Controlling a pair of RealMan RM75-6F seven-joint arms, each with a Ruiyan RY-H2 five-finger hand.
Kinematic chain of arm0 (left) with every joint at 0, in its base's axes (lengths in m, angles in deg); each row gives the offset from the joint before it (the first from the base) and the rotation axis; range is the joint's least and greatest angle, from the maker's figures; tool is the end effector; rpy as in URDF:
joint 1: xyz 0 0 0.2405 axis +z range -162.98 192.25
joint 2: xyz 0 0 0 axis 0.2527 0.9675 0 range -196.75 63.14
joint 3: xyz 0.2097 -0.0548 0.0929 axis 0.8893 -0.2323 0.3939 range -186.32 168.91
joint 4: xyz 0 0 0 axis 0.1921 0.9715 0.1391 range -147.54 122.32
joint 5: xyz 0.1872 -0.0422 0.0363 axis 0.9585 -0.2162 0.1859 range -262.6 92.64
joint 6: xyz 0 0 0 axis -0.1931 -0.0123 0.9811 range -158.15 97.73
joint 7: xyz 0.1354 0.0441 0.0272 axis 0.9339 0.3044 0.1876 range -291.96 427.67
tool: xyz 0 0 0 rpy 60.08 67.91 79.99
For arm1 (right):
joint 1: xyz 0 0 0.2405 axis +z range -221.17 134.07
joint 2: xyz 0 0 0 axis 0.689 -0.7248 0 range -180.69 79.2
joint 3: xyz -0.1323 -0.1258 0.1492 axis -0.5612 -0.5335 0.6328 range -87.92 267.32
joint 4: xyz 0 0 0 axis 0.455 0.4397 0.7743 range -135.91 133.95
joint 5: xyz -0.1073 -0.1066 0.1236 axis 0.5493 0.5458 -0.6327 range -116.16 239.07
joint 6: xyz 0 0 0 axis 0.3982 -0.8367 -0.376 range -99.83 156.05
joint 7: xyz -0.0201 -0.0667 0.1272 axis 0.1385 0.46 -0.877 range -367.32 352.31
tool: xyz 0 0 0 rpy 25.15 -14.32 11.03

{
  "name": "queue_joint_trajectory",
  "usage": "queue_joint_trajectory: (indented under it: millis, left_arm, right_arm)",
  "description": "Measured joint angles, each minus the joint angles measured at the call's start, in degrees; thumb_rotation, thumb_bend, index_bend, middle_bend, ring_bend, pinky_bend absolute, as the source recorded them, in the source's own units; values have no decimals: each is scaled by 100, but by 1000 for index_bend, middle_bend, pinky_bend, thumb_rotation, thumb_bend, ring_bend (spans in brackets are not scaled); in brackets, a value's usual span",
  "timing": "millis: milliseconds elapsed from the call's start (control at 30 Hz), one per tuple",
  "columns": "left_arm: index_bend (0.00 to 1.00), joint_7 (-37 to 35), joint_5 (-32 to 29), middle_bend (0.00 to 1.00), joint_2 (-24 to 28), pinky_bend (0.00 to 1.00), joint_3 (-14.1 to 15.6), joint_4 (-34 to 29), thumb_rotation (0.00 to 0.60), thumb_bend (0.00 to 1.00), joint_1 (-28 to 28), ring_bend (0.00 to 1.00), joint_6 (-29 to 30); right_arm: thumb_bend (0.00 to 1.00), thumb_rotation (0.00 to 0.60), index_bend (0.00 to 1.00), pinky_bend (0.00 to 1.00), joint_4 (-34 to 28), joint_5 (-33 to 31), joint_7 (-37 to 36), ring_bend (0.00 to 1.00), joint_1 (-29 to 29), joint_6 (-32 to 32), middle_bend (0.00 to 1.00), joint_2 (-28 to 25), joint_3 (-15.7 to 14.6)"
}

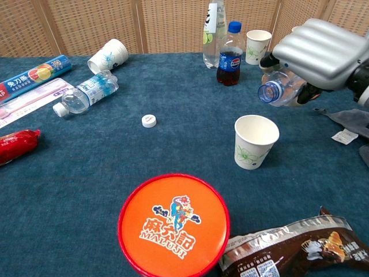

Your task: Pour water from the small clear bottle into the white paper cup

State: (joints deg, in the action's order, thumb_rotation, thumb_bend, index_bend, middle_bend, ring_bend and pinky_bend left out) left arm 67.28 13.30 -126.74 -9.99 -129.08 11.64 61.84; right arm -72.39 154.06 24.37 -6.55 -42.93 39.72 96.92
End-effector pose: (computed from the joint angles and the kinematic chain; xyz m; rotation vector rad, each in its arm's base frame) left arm -0.1856 0.1569 0.1703 -1.3446 -1.0280 -1.3464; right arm -0.1446 -0.3156 0.0253 1.8644 -0.0978 0.9043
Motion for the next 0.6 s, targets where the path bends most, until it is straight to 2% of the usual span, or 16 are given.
queue_joint_trajectory:
  millis: [600]
  left_arm:
    - [204,28,-57,201,-2,82,-23,-24,466,471,-33,184,-43]
  right_arm:
    - [198,600,694,515,824,253,-107,620,103,-450,748,339,40]
